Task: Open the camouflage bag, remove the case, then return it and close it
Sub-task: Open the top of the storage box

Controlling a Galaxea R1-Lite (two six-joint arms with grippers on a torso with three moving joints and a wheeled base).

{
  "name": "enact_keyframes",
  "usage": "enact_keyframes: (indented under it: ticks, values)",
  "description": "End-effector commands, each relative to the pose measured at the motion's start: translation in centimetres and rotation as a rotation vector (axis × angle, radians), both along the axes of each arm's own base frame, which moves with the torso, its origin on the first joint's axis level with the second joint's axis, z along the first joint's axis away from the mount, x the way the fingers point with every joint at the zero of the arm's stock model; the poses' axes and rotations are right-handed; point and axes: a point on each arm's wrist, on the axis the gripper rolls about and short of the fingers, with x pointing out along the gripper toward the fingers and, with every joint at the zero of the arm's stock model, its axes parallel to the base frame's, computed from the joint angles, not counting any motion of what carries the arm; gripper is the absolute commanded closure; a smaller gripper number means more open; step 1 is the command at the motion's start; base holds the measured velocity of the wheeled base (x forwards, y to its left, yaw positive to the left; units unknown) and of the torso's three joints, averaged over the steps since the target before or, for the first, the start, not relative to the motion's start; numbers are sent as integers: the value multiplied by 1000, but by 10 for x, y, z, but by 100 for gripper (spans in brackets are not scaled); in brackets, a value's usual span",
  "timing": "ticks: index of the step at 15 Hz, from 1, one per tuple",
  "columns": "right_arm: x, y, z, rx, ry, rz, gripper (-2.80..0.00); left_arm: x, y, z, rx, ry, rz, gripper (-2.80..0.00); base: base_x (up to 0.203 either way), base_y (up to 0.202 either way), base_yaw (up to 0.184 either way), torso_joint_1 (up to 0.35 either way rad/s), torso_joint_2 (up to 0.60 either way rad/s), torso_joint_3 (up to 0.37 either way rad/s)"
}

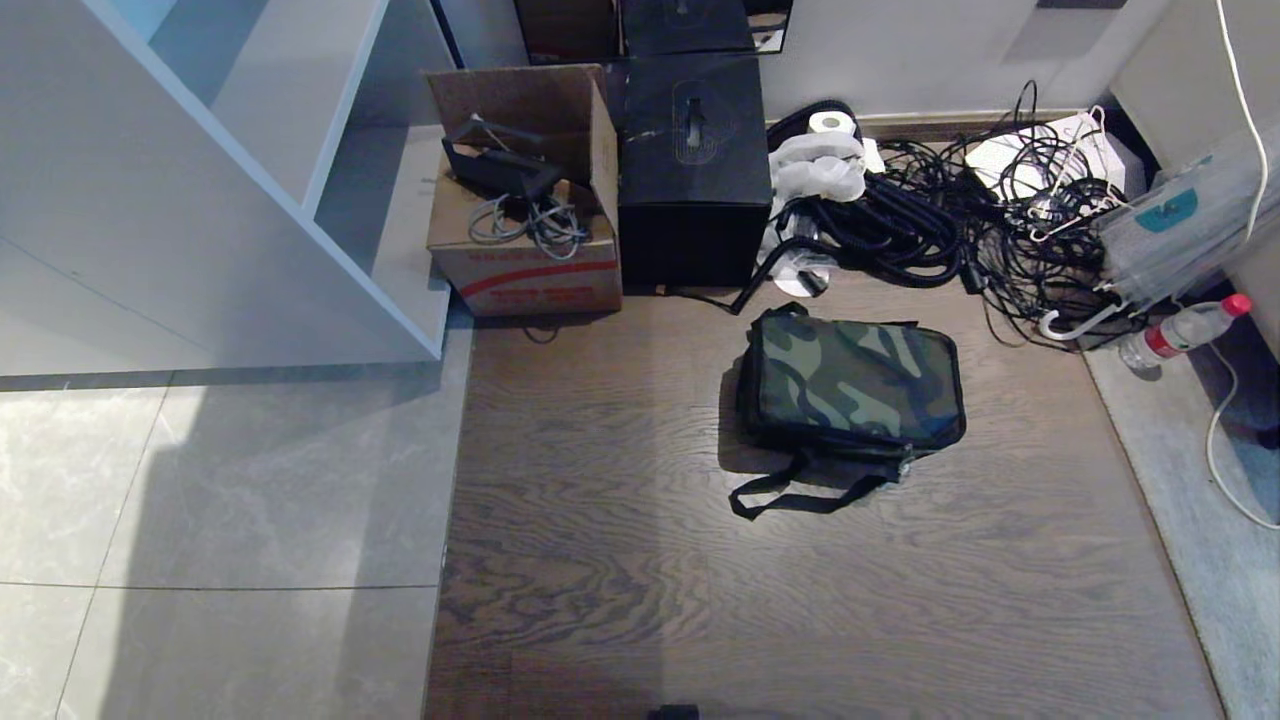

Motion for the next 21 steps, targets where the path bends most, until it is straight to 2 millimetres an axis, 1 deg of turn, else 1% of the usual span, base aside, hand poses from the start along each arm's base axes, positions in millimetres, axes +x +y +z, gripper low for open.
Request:
enact_keyframes:
  ticks: [1, 21]
  values:
    - [3, 0, -11, -1, 39, 1, 0, 0, 0, 0, 0, 0, 1, 0, 0, 0, 0, 4, 1, -198]
    - [3, 0, -11, -2, 38, 2, 0, 0, 0, 0, 1, -1, 1, 0, 0, 0, 0, 2, 2, -197]
